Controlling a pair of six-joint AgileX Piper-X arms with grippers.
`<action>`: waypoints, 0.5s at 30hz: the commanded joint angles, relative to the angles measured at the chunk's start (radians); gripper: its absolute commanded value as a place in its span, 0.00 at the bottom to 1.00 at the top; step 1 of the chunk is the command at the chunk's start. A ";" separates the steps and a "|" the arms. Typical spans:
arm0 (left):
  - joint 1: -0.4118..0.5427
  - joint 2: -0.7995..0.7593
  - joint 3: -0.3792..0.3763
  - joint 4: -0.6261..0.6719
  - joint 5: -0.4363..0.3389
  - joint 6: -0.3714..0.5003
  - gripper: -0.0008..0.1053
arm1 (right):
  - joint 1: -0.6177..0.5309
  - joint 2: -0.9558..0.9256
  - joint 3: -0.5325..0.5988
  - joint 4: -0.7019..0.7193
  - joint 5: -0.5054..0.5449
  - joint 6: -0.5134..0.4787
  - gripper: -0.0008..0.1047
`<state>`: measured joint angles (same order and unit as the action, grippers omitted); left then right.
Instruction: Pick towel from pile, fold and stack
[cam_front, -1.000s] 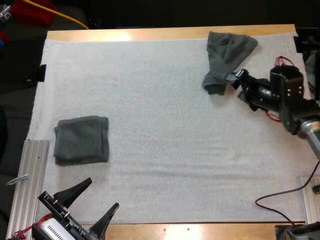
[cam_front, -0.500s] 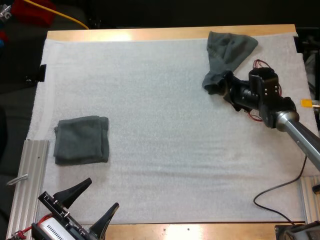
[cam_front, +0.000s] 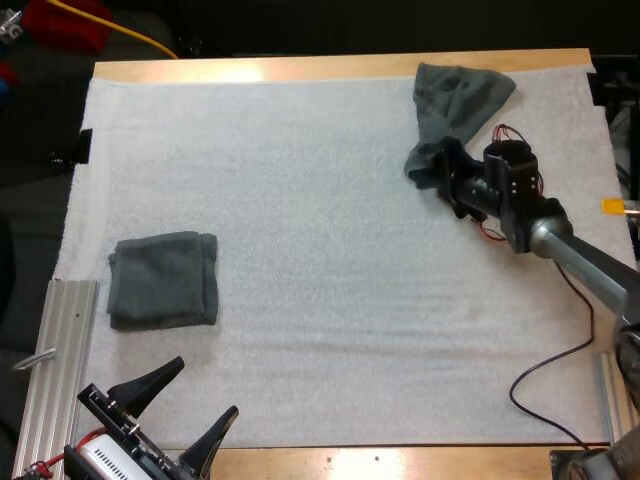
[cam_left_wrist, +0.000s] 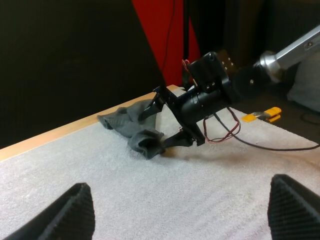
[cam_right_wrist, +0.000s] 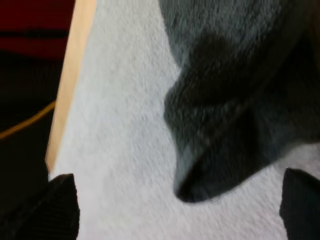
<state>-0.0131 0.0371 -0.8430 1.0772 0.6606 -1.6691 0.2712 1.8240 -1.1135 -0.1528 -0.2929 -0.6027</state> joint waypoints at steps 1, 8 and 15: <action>-0.004 0.005 -0.005 0.002 0.005 -0.009 0.66 | 0.002 0.013 -0.009 -0.041 0.009 0.013 0.76; -0.004 0.005 -0.005 0.002 0.005 -0.009 0.66 | 0.002 0.088 -0.065 -0.061 0.025 0.034 0.76; -0.004 0.005 -0.005 0.002 0.005 -0.009 0.66 | 0.002 0.159 -0.173 -0.033 0.027 0.037 0.70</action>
<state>-0.0131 0.0371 -0.8430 1.0907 0.6606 -1.6691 0.2712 1.9798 -1.2815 -0.1929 -0.2654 -0.5630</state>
